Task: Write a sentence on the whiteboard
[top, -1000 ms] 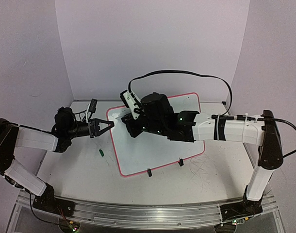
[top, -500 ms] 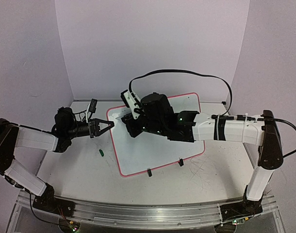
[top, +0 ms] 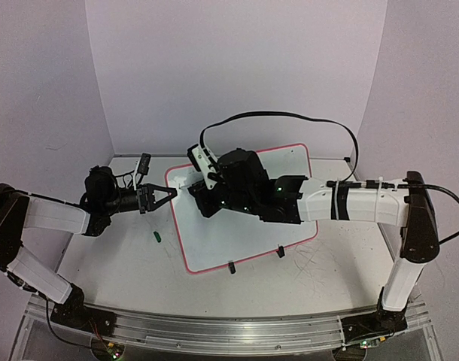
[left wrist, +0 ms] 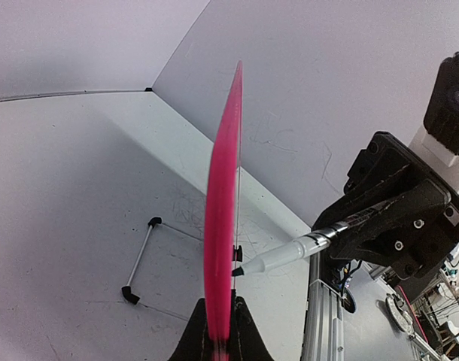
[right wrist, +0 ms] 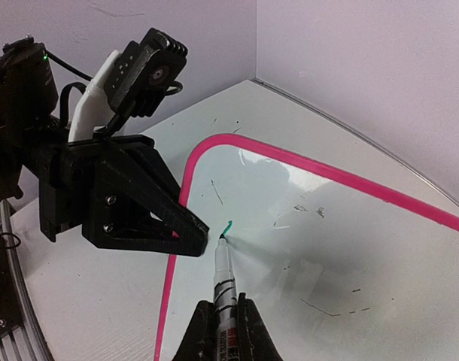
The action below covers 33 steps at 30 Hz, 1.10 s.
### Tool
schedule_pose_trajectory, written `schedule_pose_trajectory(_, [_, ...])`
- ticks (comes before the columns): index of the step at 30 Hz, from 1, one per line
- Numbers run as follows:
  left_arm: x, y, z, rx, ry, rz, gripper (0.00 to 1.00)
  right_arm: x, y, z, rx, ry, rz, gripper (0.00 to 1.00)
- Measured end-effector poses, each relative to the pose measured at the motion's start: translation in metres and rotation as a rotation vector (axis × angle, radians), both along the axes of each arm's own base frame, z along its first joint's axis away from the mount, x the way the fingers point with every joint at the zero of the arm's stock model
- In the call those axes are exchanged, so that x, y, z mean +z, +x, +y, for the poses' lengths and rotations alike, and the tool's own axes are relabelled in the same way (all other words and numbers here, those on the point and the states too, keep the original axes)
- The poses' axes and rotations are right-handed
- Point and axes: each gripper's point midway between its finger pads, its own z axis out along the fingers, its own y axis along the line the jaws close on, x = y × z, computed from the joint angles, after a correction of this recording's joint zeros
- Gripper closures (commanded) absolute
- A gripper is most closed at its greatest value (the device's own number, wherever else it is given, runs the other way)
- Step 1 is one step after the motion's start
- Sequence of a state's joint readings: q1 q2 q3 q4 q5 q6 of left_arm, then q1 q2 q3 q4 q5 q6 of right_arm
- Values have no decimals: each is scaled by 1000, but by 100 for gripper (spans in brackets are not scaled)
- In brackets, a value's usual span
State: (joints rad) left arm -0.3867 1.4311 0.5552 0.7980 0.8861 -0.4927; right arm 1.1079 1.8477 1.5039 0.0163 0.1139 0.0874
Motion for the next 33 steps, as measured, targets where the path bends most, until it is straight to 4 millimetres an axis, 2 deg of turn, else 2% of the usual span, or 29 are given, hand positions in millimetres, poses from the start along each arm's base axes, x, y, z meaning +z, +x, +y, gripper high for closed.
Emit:
schedule_pose_trajectory(22, [0,0,0,1,5,0,100,-26,-17,-2,16,-8,64,100])
schedule_pose_trajectory(33, [0,-1,0,0,5,-2,100,-27,-18,-2,5,-7,71,100])
